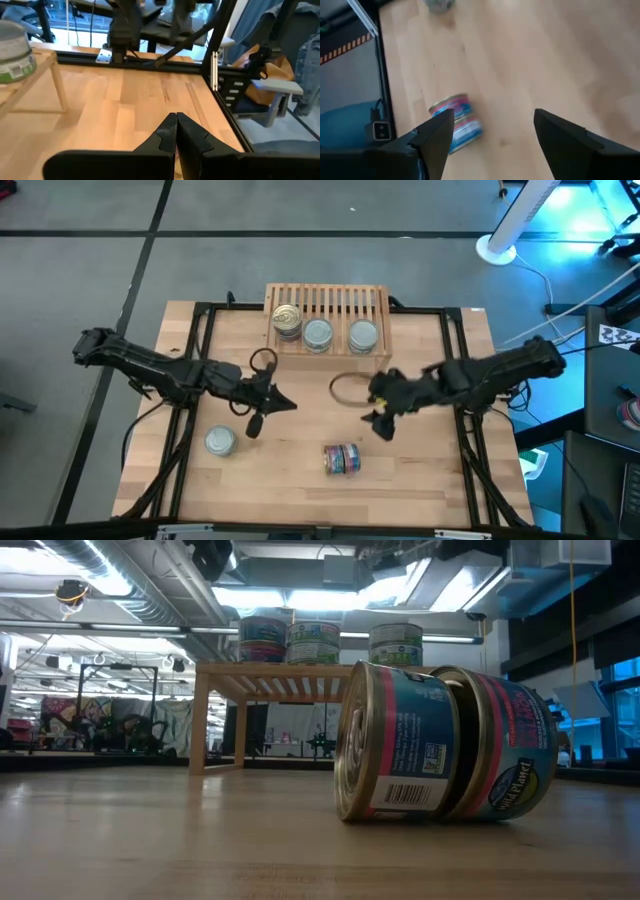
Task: Stack canned seafood by type on shelf
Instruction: Stack the blue-pink tuna can on top of the other blue-pink tuna can on the shelf
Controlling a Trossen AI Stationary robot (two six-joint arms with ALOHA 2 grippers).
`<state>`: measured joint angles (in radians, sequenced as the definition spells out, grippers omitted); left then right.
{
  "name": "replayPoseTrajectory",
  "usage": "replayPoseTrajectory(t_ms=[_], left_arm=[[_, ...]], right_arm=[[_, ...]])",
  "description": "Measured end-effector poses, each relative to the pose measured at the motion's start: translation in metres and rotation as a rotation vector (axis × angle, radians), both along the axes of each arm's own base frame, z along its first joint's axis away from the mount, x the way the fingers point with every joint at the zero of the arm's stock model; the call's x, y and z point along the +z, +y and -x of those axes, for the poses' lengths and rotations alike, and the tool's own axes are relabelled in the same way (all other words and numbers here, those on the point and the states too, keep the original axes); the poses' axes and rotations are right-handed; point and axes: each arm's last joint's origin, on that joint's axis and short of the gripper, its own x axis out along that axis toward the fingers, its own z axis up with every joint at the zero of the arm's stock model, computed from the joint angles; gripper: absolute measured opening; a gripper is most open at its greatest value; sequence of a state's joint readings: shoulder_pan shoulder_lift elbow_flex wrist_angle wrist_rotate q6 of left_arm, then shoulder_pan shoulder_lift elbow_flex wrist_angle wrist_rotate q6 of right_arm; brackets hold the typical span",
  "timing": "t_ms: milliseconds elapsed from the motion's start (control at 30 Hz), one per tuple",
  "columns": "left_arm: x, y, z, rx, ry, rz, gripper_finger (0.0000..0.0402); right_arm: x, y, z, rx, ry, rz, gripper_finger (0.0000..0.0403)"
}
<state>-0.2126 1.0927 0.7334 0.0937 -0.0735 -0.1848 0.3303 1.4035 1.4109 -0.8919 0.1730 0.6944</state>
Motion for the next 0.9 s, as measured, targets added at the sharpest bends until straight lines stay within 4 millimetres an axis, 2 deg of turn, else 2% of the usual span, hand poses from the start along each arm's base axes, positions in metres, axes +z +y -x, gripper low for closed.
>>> replayPoseTrajectory(t_ms=[167, 333, 600, 900], left_arm=[[-0.006, -0.002, -0.004, -0.021, 0.033, -0.001, 0.0009], [-0.010, -0.003, -0.006, -0.025, 0.050, -0.013, 0.0048], [-0.010, -0.003, -0.006, -0.042, 0.039, -0.073, 0.0107], [-0.010, -0.003, -0.006, -0.046, 0.037, -0.088, 0.0110]], right_arm=[[-0.027, 0.027, -0.014, -0.060, 0.100, -0.070, 0.0276], [-0.040, 0.043, -0.019, -0.087, 0.174, -0.154, 0.0276], [-0.052, 0.052, -0.025, -0.049, 0.258, -0.276, 0.0276], [-0.055, 0.055, -0.028, -0.022, 0.284, -0.314, 0.0276]])
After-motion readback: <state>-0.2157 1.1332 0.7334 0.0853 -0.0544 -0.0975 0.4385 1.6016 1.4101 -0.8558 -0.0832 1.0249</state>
